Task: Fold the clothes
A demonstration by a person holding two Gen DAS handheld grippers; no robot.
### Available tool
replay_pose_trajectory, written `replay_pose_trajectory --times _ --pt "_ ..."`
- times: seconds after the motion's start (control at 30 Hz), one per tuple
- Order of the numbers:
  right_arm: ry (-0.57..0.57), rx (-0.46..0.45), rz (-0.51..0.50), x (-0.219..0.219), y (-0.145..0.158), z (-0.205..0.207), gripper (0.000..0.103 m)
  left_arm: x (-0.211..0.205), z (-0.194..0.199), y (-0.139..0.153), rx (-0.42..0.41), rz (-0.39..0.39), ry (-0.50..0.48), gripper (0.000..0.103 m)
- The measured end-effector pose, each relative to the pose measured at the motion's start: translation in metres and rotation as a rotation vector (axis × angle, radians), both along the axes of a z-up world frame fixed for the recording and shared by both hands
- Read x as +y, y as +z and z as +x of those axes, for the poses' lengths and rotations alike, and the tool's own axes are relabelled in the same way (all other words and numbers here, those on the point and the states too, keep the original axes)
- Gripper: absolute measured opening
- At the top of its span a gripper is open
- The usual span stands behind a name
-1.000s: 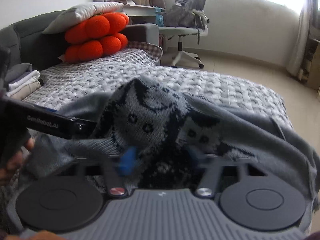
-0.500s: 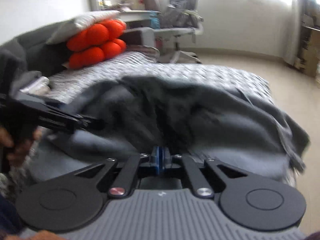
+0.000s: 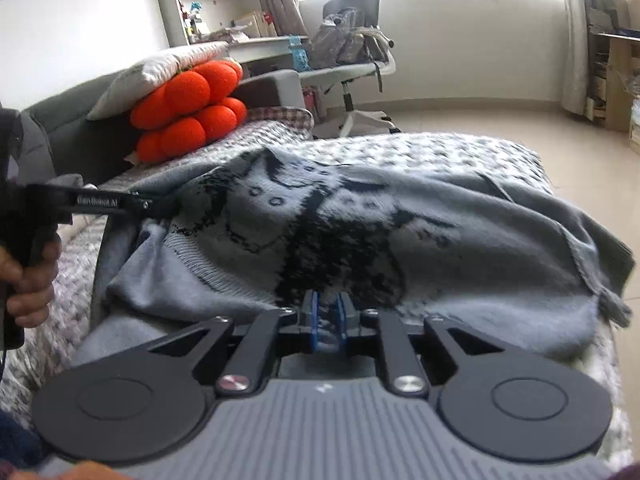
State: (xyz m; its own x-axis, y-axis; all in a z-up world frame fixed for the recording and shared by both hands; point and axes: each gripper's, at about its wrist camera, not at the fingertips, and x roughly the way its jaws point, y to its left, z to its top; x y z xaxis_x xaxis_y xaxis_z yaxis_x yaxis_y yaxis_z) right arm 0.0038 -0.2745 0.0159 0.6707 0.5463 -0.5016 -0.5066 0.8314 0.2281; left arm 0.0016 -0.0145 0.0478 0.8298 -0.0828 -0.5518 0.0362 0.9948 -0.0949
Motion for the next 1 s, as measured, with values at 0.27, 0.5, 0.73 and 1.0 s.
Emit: replay_pose_trajectory --times 0.27,0.5,0.73,1.0 --pt "0.022 -0.023 0.011 0.010 -0.001 -0.002 0.036 0.016 -0.021 0.043 -0.119 0.025 0.010 0.010" --pt "0.037 -0.043 0.033 0.024 0.016 0.007 0.038 0.043 -0.033 0.076 -0.186 0.039 0.087 0.007" --pt "0.040 0.032 -0.036 0.024 -0.010 0.004 0.039 0.040 -0.021 0.018 -0.017 0.105 0.039 0.008" --pt "0.028 0.005 -0.054 -0.003 0.010 0.002 0.046 0.082 -0.014 0.012 0.026 -0.021 0.095 0.012"
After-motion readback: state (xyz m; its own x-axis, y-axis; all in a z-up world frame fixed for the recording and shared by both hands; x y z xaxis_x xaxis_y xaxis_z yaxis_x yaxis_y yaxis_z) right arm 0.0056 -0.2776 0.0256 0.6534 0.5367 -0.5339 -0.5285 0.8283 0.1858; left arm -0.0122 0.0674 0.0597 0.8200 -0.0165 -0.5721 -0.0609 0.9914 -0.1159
